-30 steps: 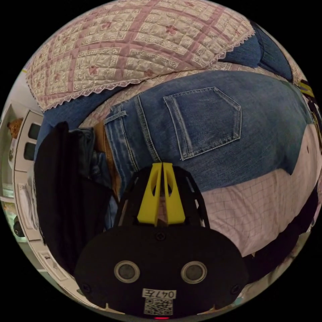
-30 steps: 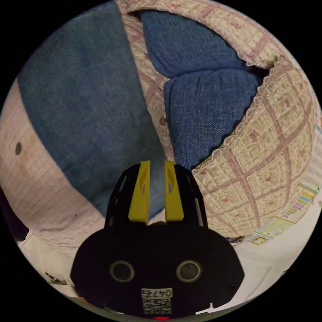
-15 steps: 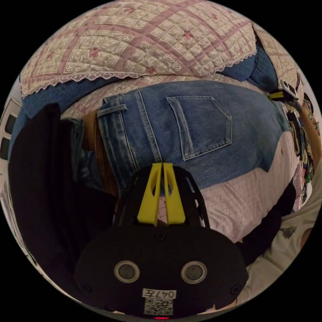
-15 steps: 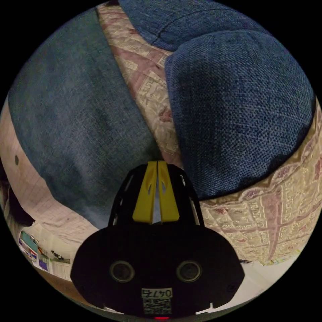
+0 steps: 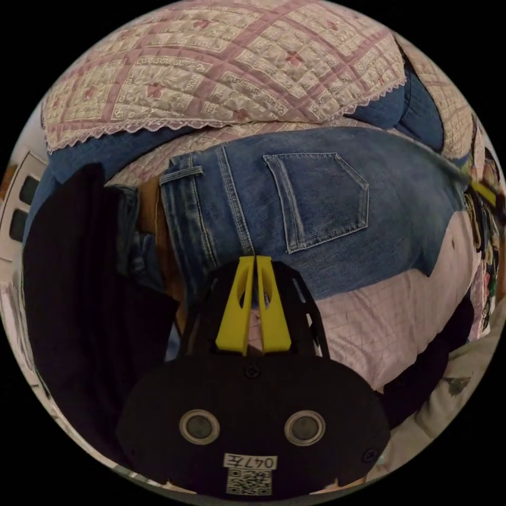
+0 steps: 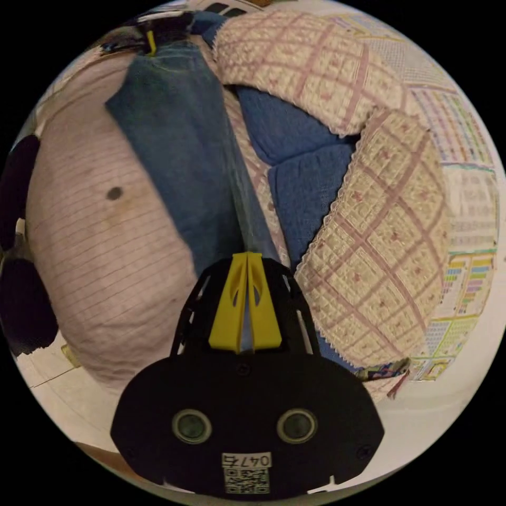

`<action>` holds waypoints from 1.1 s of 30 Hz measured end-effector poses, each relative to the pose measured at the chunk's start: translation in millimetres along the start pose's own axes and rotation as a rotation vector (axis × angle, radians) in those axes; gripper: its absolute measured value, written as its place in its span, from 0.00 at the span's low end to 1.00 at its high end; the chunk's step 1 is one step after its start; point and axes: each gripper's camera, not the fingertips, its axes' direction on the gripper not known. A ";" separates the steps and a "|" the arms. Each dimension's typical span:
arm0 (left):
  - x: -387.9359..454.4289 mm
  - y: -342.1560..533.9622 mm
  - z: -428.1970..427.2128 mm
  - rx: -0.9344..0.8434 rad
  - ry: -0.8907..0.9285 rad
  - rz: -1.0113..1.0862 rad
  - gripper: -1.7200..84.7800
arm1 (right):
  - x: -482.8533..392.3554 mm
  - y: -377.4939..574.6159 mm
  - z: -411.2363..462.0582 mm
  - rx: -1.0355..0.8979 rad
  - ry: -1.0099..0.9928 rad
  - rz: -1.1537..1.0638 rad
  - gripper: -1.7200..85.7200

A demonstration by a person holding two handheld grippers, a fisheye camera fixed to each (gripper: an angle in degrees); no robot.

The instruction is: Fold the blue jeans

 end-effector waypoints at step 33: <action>83.3 108.3 80.6 0.251 0.099 -0.544 0.03 | 15.6 389.9 -216.9 -0.019 -0.244 0.806 0.06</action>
